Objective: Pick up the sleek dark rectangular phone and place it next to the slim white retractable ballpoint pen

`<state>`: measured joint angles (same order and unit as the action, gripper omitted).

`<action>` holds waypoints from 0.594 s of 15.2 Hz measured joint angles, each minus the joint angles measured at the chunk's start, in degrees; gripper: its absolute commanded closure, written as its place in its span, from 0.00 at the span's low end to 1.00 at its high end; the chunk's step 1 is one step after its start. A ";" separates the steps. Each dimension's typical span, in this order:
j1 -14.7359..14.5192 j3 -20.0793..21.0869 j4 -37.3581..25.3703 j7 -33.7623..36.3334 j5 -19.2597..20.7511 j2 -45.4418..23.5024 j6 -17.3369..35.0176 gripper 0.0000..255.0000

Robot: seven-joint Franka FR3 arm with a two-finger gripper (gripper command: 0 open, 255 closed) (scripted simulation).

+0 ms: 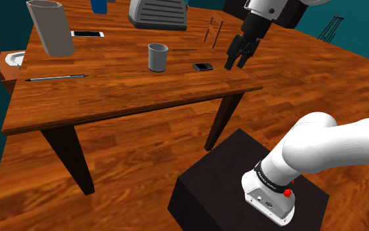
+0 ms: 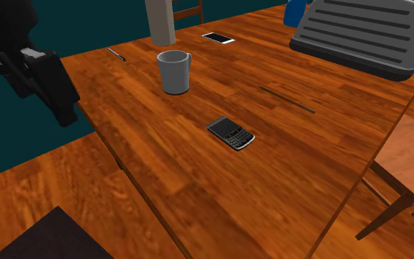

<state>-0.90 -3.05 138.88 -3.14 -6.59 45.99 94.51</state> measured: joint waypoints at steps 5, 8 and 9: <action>-0.60 -4.51 -0.51 -9.23 3.56 -3.44 2.15 0.00; -1.59 -8.27 -1.29 -17.96 6.31 -7.54 4.96 0.00; -1.94 -9.74 -2.52 -21.10 7.19 -9.53 5.62 0.00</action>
<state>-2.84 -12.80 136.36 -24.24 0.60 36.47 100.13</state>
